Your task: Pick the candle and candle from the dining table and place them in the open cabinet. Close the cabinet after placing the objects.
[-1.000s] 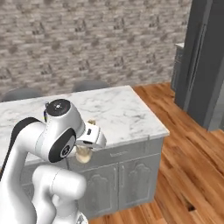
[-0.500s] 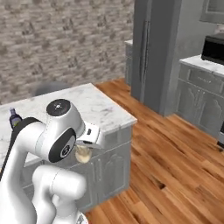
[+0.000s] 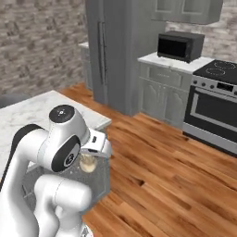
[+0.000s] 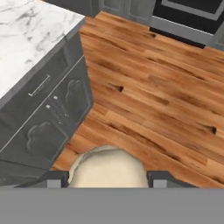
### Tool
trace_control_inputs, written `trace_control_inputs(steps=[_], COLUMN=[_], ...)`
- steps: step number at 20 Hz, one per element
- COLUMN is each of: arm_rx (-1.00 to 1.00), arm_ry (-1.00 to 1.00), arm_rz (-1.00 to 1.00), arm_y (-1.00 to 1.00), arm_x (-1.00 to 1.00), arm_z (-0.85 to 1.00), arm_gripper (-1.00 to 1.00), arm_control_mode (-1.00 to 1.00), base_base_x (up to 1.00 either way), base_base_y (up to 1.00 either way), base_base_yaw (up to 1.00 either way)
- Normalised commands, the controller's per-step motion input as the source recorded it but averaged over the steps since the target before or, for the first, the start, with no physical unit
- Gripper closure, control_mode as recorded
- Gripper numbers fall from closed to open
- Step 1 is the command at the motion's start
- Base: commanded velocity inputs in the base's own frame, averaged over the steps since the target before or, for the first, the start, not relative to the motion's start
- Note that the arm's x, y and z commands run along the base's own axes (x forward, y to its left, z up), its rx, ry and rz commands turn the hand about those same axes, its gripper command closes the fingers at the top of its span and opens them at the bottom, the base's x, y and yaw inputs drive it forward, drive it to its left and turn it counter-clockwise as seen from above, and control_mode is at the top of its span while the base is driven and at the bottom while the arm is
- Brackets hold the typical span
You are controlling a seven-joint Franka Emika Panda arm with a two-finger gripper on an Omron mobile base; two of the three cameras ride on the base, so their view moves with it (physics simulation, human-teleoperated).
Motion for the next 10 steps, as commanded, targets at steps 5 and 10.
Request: trace_control_inputs(steps=[5, 10], arm_rx=[0.00, 0.00], arm_ry=[0.00, 0.00], arm_rz=[0.00, 0.00], arm_y=[0.00, 0.00], arm_x=[0.00, 0.00], arm_z=[0.00, 0.00], arm_gripper=[1.00, 1.00], arm_control_mode=[1.00, 1.00], base_base_x=[0.00, 0.00], base_base_y=[0.00, 0.00], base_base_yaw=[-0.48, -0.48])
